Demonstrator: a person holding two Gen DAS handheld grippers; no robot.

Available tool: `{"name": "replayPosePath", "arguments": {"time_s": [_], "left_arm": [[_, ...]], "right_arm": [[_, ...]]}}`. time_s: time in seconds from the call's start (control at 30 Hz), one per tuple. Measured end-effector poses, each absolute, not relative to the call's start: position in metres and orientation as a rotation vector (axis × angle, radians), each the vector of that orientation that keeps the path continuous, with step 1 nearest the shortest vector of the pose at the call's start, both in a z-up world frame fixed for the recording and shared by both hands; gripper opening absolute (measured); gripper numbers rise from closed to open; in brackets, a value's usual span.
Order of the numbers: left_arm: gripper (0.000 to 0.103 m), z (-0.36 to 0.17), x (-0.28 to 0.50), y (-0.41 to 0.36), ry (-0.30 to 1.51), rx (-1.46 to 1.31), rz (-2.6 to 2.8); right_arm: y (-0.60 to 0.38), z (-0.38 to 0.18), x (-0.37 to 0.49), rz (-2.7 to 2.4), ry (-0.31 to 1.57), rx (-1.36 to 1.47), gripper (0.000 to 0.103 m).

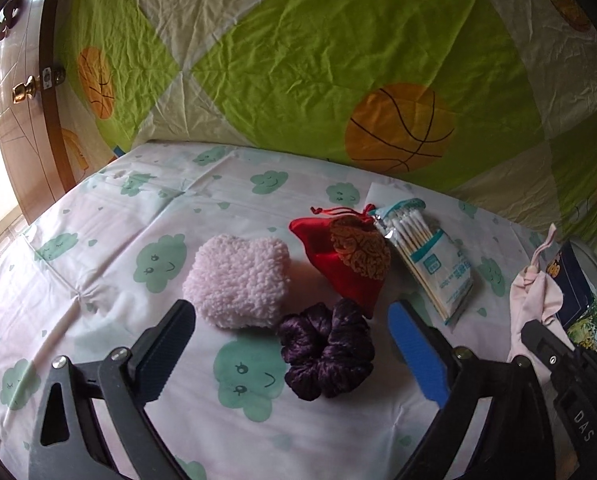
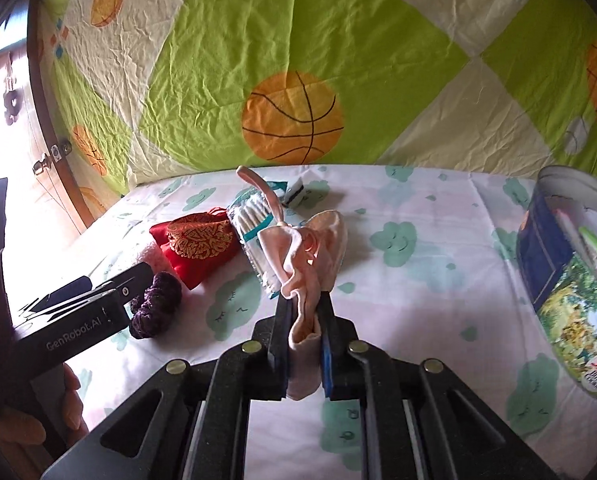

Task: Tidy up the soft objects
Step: 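Grasp the pink fabric pouch with the right gripper while the left gripper approaches the purple scrunchie, then grasp the purple velvet scrunchie with the left gripper and lift it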

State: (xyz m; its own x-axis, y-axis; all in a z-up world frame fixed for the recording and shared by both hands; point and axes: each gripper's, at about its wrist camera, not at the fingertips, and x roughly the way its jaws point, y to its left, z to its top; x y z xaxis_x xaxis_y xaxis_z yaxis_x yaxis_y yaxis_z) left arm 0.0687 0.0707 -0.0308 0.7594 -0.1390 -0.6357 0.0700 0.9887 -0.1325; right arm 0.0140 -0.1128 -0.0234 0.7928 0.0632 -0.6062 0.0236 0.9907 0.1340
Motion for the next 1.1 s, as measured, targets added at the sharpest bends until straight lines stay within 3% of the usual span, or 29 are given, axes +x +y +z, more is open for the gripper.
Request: {"name": "replayPosePath", "arguments": {"time_s": [0.1,0.33,0.5,0.57,0.63,0.87,1.1], "left_arm": [[0.087,-0.035,0.073,0.066,0.741,-0.090,-0.144],[0.087,-0.053,0.091,0.059,0.872,-0.057,-0.124],[0.079,-0.058,0.093,0.064,0.897,-0.080,-0.128],[0.071,-0.057,0.092,0.066,0.890,-0.095,-0.124],[0.046,-0.055,0.091,0.071,0.877,-0.126,-0.129],[0.040,-0.050,0.085,0.085,0.826,-0.230,-0.159],[0.039,-0.005,0.046,0.068,0.507,-0.189,-0.280]], "right_arm": [[-0.124,-0.017,0.005,-0.006,0.617,0.110,0.013],[-0.138,-0.016,-0.001,-0.031,0.616,0.119,0.013],[-0.137,-0.020,-0.001,-0.026,0.632,0.138,0.013],[-0.135,-0.020,-0.001,-0.024,0.631,0.138,0.013],[-0.135,-0.020,-0.001,-0.024,0.633,0.139,0.013],[-0.137,-0.019,-0.002,-0.031,0.620,0.145,0.013],[-0.140,-0.005,-0.013,-0.063,0.531,0.117,0.013]]}}
